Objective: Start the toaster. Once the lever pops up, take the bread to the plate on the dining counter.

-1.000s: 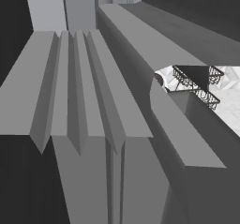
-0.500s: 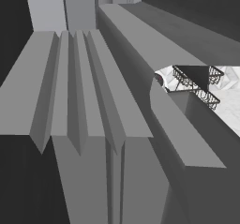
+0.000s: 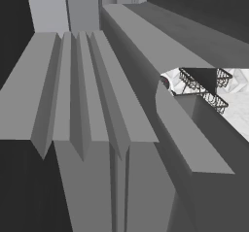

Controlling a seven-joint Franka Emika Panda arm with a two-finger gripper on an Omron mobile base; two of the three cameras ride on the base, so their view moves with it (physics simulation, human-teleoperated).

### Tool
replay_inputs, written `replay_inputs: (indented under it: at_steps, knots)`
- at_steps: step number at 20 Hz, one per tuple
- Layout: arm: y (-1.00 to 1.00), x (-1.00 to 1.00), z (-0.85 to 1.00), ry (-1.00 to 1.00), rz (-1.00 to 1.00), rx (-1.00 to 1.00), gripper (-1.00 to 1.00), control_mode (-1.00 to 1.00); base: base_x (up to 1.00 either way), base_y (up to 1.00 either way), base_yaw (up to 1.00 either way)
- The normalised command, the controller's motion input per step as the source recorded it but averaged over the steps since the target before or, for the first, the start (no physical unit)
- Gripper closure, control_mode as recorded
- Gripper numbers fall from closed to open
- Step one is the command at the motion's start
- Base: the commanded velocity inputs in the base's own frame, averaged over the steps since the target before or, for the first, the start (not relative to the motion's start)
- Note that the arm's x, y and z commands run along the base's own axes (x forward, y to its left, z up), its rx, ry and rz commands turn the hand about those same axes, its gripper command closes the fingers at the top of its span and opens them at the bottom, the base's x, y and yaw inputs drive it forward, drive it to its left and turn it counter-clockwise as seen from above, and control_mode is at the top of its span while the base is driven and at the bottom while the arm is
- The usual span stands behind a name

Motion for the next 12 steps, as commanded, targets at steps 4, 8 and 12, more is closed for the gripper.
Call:
replay_inputs:
  at_steps: [4,8,12]
  knots:
    - [0.00,0.00,0.00,0.00,0.00,0.00,-1.00,-1.00,0.00,0.00,0.00]
    - [0.00,0.00,0.00,0.00,0.00,0.00,-1.00,-1.00,0.00,0.00,0.00]
    - [0.00,0.00,0.00,0.00,0.00,0.00,-1.00,-1.00,0.00,0.00,0.00]
